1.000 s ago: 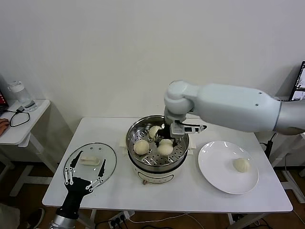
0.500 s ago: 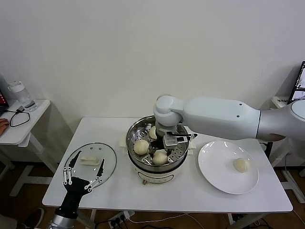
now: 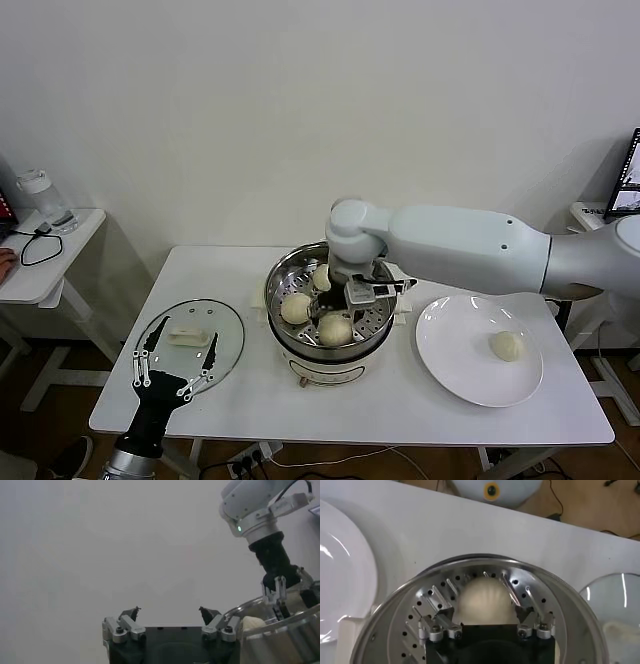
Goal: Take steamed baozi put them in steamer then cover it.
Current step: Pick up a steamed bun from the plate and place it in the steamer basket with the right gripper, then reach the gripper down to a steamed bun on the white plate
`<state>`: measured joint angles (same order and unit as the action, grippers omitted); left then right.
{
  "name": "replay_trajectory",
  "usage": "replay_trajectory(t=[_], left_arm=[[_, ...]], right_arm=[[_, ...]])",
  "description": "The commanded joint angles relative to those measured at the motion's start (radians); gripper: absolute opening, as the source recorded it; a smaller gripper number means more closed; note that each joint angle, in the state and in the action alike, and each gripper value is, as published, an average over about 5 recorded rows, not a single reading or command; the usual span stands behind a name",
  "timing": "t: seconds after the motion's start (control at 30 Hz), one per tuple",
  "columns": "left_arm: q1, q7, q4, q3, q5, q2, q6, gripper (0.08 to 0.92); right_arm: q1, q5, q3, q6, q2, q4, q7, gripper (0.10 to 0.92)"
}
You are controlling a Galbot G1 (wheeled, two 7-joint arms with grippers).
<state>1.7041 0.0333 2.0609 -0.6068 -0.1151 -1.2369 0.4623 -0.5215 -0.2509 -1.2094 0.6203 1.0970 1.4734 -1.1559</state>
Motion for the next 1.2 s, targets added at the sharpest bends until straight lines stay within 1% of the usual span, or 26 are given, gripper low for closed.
replay_trajectory(t=[0.03,0.13,0.2,0.4,0.53,0.73,0.93,1.2], left_arm=[[-0.004,0.000,-0.001,0.004,-0.004,0.001,-0.004,0.823],[-0.007,0.002,0.001,0.009,-0.007,0.005,-0.006,0.823],[-0.009,0.003,0.005,0.011,-0.008,0.008,-0.006,0.823],[-0.017,0.003,0.006,0.018,-0.008,0.015,-0.007,0.823],[-0.019,0.004,0.002,0.021,-0.007,0.015,-0.007,0.823],[-0.017,0.003,-0.003,0.019,-0.008,0.013,-0.008,0.823],[-0.010,0.003,-0.008,0.017,-0.009,0.012,-0.009,0.823],[-0.001,0.003,-0.012,0.011,-0.012,0.013,-0.010,0.823]], right_arm=[[-0.026,0.145,0.144,-0.160,-0.162,-0.108,-0.028,0.823],[-0.045,0.337,0.118,-0.296,-0.235,-0.244,0.007,0.823],[-0.053,0.436,0.101,-0.380,-0.285,-0.314,0.018,0.823],[-0.037,0.504,0.070,-0.515,-0.408,-0.475,0.009,0.823],[0.020,0.500,0.035,-0.541,-0.461,-0.532,0.009,0.823],[0.174,0.437,0.056,-0.543,-0.511,-0.560,0.011,0.823],[0.317,0.379,0.144,-0.537,-0.516,-0.584,0.015,0.823],[0.390,0.346,0.175,-0.526,-0.502,-0.583,0.013,0.823]])
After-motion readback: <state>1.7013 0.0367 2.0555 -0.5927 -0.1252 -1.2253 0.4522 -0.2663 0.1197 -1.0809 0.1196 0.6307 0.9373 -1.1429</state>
